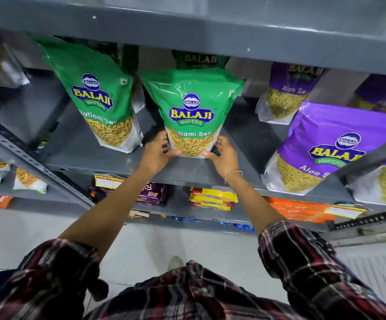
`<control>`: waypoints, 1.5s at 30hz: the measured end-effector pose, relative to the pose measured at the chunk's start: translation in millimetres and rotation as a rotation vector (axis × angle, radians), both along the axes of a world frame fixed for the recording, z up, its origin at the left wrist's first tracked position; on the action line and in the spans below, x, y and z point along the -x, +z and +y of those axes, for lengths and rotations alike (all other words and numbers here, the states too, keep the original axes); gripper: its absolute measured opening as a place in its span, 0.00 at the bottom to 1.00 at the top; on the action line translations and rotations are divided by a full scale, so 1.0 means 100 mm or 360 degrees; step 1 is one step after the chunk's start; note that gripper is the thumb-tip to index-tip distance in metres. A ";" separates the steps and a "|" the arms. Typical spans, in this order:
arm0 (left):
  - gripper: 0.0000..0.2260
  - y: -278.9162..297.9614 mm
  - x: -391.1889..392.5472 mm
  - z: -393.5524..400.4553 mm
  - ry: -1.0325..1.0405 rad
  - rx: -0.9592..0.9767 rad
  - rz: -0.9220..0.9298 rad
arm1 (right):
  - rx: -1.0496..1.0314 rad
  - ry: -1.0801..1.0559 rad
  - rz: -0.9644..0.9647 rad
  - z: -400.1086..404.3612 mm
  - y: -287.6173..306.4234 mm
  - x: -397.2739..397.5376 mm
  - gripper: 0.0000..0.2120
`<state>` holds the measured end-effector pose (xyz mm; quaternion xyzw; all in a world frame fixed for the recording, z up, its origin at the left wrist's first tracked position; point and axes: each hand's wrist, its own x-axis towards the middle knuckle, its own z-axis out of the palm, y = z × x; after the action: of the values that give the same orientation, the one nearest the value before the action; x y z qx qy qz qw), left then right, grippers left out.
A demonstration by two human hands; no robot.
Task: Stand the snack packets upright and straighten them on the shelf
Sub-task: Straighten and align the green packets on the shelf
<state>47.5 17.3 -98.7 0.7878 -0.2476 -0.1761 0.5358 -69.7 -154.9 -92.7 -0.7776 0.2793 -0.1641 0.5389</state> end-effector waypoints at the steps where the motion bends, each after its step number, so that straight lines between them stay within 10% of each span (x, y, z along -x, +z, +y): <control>1: 0.27 -0.02 0.03 0.03 -0.0003 -0.0005 -0.0008 | -0.0021 -0.0003 -0.0006 0.03 -0.02 0.04 0.24; 22: 0.28 0.06 0.71 0.37 -0.0043 -0.0084 0.0004 | -0.0047 0.0065 -0.0049 0.41 0.03 0.79 0.28; 27: 0.30 0.00 0.73 0.60 0.0138 -0.0032 0.0143 | 0.0246 -0.0369 -0.0225 0.79 -0.04 0.98 0.05; 35: 0.17 0.16 0.13 1.27 0.0585 -0.0028 -0.0251 | 0.0445 0.0313 -0.0214 1.50 0.22 0.46 0.04; 45: 0.40 0.44 -1.10 1.67 0.0172 -0.0189 -0.0016 | 0.0364 0.0254 0.0232 1.87 0.38 -0.86 0.35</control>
<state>157.7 183.9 -54.4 0.8312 -0.1965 -0.1574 0.4956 16.8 32.4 -55.1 -0.8635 0.2344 -0.0947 0.4365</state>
